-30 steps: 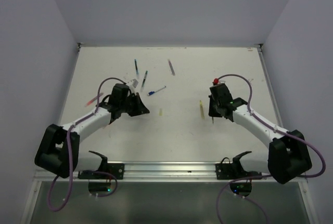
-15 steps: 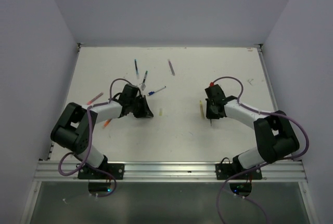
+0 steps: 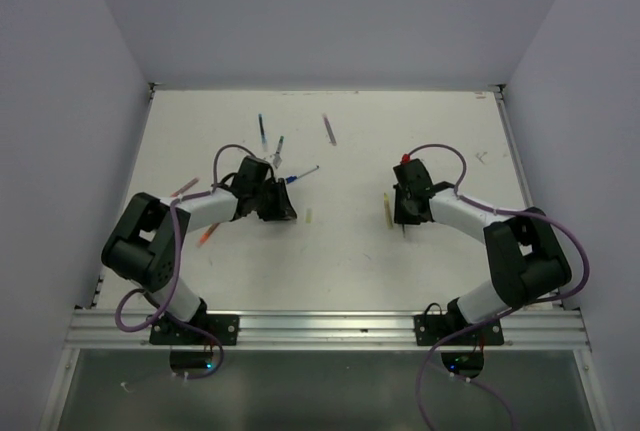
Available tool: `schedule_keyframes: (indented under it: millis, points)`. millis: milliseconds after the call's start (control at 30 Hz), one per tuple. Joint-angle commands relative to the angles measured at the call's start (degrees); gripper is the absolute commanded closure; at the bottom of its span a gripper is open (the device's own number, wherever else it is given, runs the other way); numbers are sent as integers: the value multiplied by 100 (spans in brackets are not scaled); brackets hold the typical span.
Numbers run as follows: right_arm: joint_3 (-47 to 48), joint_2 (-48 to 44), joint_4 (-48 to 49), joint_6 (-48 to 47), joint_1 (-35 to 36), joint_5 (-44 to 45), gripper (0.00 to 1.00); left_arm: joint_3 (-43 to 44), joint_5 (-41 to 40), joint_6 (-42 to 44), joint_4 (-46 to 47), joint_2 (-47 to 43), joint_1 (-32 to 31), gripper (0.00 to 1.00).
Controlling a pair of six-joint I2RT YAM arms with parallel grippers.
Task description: Open the pen caps
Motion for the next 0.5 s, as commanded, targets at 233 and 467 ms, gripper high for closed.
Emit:
schedule_keyframes:
  millis: [233, 467]
  points:
    - [44, -40, 88, -27, -33, -172, 58, 220, -245, 342, -319, -300, -25, 60]
    - [351, -339, -281, -115, -24, -31, 40, 1010, -1025, 931, -917, -1003, -16, 39]
